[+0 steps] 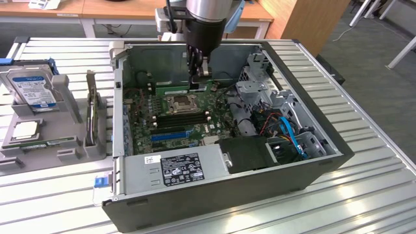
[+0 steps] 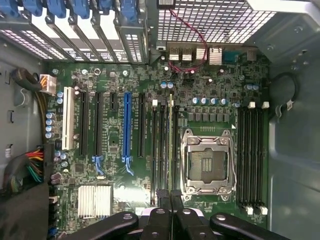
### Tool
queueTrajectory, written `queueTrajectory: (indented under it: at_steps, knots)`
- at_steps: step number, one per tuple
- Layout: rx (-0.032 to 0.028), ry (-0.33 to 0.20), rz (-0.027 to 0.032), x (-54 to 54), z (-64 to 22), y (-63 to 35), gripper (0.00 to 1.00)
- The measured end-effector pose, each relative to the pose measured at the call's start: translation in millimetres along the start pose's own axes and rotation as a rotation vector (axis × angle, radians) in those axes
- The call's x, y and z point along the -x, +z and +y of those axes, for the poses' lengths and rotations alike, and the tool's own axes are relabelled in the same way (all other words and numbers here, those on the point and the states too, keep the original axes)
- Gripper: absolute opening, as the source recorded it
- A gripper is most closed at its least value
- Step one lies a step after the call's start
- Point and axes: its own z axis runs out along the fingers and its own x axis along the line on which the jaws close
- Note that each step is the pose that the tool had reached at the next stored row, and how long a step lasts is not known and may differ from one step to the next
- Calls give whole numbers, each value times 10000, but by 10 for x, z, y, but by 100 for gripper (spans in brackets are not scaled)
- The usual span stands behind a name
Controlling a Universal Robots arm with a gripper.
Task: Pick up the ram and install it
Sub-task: 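Insert the ram into the slot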
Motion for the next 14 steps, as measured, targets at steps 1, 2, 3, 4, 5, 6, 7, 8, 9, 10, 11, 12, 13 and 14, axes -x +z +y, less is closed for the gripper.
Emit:
queueTrajectory:
  at_steps: [1,2,3,4,5,6,7,8,9,10,11,12,13,14]
  knots:
    - [0,0,1,0,0,12,12]
    - [0,0,1,-1,-1,24,12]
    - [0,0,1,-1,-1,36,12]
    - [0,0,1,-1,-2,47,12]
    - [0,0,0,-2,-2,60,12]
    - [-1,0,-1,-2,-2,71,12]
    - [0,0,0,-2,-3,81,12]
    - [-1,0,0,-2,-3,91,12]
    - [0,0,1,-3,-3,101,12]
    - [0,0,1,-3,-4,110,12]
    - [0,0,1,-3,-4,120,12]
    - [0,0,0,-3,-4,131,12]
    - [0,0,0,-4,-5,141,12]
    - [0,0,0,-4,-5,152,12]
